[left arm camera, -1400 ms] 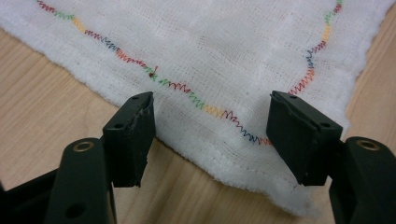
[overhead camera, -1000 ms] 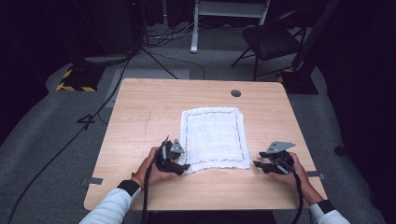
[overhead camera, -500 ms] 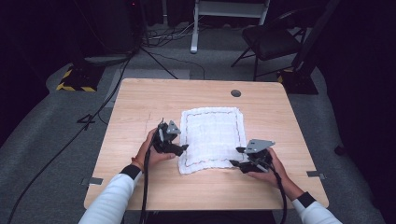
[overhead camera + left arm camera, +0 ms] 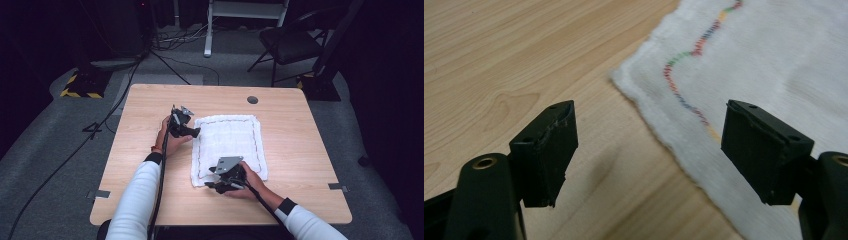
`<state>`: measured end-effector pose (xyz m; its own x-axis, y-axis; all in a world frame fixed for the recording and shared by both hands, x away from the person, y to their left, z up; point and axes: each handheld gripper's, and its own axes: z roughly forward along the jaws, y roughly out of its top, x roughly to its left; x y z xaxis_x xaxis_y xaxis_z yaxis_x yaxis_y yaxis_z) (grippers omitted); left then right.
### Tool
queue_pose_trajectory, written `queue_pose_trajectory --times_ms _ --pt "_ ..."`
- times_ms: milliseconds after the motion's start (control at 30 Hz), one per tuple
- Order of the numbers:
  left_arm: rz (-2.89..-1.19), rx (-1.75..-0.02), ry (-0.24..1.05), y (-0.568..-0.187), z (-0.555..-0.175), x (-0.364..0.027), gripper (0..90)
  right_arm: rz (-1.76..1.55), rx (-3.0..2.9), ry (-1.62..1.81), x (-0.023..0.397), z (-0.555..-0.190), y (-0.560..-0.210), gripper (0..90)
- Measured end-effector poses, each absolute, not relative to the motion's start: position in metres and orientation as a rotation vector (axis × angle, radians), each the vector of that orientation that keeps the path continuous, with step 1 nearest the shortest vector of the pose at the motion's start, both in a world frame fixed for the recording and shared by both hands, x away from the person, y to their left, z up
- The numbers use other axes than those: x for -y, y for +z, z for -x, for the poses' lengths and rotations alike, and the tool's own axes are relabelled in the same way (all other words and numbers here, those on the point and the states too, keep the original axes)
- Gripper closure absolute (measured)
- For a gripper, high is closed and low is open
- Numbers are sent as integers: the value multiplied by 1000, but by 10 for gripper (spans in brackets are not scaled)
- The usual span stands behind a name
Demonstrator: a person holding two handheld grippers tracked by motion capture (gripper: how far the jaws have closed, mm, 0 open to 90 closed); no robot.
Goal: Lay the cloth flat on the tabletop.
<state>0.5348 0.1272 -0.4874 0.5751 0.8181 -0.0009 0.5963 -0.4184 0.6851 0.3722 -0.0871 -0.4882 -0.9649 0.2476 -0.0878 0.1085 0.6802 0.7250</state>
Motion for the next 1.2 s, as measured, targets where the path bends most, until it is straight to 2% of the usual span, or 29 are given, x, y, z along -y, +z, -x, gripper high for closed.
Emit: queue_pose_trajectory --times_ms 200,267,500,533,633,733,833,967,1200 --pt "-2175 -1191 488 -494 -553 -122 225 -251 -2737 1148 63 -367 -496 451" --pt "-2160 -1213 490 -493 -558 -121 192 -254 -2730 1158 61 -368 -497 452" --pt "-2121 -1215 426 -498 -560 -125 235 -253 -2710 1153 50 -368 -497 466" --pt "-2124 -1191 418 -498 -558 -125 270 -254 -2707 1145 48 -369 -497 482" --pt "-2152 -1155 386 -494 -556 -124 465 -293 -2691 1129 45 -372 -497 556" --pt "-2172 -1136 356 -492 -553 -125 630 -354 -2658 1105 46 -375 -497 737" --pt "-2175 -1106 319 -491 -552 -127 756 -380 -2652 1092 49 -377 -496 815" --pt "-2196 -1075 320 -490 -551 -128 840 -372 -2648 1074 49 -376 -496 850" --pt "-2209 -1033 321 -485 -541 -131 859 -353 -2682 1083 54 -371 -491 861"
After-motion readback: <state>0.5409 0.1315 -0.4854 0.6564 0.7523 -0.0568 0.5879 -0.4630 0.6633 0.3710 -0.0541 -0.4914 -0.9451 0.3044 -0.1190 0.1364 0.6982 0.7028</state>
